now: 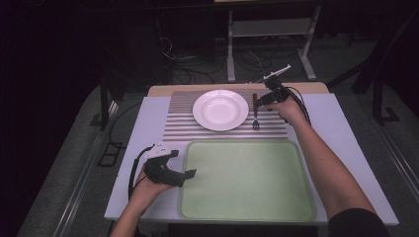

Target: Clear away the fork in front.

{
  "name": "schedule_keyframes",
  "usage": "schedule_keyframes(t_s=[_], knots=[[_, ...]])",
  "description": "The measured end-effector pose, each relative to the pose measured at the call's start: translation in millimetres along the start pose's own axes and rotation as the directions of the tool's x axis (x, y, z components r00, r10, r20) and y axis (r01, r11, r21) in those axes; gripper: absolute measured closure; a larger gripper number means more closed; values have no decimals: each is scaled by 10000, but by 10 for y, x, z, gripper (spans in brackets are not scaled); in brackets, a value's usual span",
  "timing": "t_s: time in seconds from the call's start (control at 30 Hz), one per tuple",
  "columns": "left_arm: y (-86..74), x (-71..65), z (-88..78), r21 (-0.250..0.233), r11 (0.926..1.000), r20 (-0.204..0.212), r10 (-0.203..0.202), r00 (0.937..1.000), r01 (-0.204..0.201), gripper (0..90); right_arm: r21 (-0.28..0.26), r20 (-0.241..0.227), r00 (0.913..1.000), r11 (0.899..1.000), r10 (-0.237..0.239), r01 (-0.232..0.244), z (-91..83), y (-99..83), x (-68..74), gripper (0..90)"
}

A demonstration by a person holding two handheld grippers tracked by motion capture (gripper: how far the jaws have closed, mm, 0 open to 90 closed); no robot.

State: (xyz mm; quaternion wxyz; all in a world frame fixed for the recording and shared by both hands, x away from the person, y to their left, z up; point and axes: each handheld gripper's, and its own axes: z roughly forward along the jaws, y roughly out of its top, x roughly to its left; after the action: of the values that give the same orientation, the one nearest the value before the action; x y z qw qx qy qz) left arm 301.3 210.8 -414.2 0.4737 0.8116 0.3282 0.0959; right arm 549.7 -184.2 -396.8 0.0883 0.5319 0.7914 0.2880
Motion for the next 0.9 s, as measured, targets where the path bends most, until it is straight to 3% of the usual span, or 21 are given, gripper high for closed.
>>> schedule_keyframes(t_s=[0.33,0.63,0.9], knots=[[0,-6,2,-13,10000,5,-5,10000,5,0,766,172,9990,9962,411,-423,223,118,-17,471],[-1,-14,10,-18,10000,61,-28,10000,28,0,1138,262,9986,9923,465,-492,386,187,17,507],[-3,-9,7,-39,10000,67,-79,9999,79,0,1760,627,9972,9831,399,-504,502,210,26,544]])
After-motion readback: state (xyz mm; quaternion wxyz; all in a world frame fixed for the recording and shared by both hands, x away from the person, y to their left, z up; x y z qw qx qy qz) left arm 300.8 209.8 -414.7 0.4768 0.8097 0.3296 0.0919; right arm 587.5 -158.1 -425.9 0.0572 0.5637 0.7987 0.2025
